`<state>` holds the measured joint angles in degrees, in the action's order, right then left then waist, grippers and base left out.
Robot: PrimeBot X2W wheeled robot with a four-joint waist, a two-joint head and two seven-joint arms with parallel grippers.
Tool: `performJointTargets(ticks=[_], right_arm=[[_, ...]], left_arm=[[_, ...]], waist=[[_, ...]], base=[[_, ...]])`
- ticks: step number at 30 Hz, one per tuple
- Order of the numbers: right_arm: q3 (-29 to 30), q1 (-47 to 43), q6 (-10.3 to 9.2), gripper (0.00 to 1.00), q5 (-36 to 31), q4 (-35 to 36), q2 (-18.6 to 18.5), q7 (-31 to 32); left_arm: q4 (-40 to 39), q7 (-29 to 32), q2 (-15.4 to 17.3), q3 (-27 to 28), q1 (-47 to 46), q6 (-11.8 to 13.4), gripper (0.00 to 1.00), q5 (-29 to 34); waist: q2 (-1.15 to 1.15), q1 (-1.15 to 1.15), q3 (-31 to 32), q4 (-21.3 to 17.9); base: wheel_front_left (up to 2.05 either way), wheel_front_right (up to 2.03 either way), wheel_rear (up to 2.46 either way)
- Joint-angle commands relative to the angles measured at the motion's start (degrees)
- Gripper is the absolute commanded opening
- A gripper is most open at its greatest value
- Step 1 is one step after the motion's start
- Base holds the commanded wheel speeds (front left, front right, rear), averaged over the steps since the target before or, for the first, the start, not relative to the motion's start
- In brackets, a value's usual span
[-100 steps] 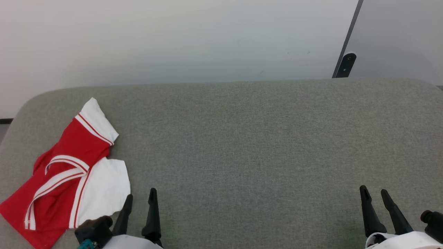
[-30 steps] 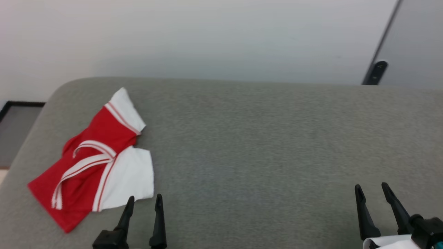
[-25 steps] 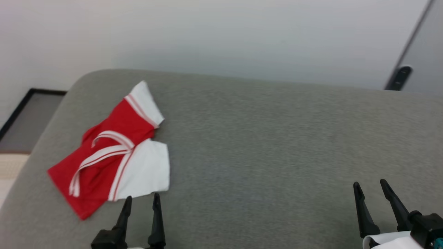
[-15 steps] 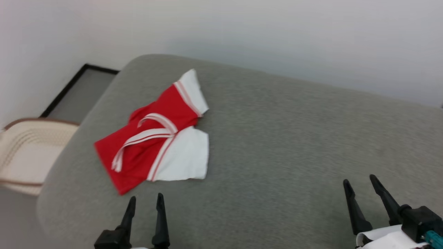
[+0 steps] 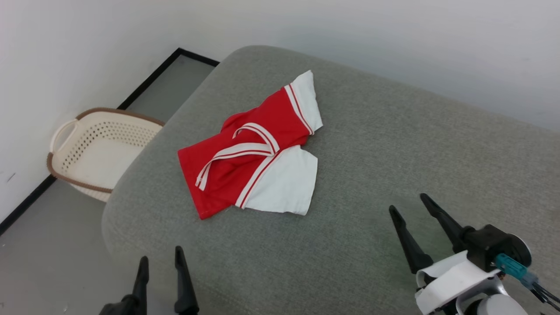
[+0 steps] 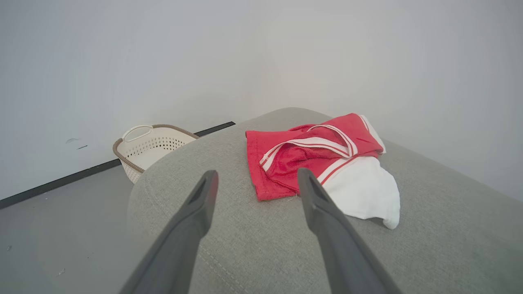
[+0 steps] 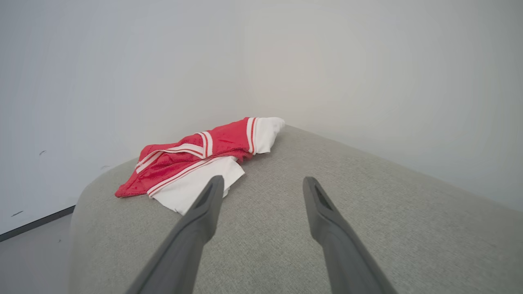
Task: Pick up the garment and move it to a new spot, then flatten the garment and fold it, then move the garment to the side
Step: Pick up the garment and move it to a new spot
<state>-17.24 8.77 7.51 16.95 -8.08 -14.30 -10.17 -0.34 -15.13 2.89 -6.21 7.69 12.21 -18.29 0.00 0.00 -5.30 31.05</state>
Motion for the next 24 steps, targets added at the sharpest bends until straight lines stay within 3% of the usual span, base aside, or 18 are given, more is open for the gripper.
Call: performJointTargets(ticks=[1, 8, 16, 20, 24], right_arm=[[-1.2, 1.2, -0.04, 1.0, 0.8, -0.8, -0.3, -0.5], [-2.7, 2.7, -0.04, 1.0, 2.6, -3.7, -1.2, -2.4], [-2.8, 2.8, -0.04, 1.0, 3.3, -4.5, -1.5, -3.4], [-1.5, 1.6, -0.04, 1.0, 2.8, -3.9, -1.0, -3.6], [1.0, 0.0, -0.04, 1.0, 1.5, -2.4, -0.7, -3.8]], left_arm=[[-0.7, 0.0, 0.0, 0.1, 0.9, 0.8, 1.0, -0.5], [-1.6, 0.0, 0.0, -1.0, 1.9, 1.8, 1.0, -0.1], [-1.4, 0.0, 0.0, -1.4, 1.0, 1.2, 1.0, -0.2], [-0.7, 0.0, 0.0, -1.7, -2.1, -1.0, 1.0, 0.2], [2.1, 0.0, 0.0, -1.0, -11.1, -5.2, 1.0, 2.1]], waist=[[0.0, 0.0, -0.8, 0.9], [0.0, 0.0, -0.4, 0.7], [0.0, 0.0, -0.6, 0.6], [0.0, 0.0, -0.9, 0.3], [0.0, 0.0, -1.7, 0.0]], base=[[-0.11, -0.11, -0.11], [-0.08, -0.08, -0.08], [0.0, 0.0, 0.0], [0.0, 0.0, 0.0], [0.0, 0.0, 0.0]])
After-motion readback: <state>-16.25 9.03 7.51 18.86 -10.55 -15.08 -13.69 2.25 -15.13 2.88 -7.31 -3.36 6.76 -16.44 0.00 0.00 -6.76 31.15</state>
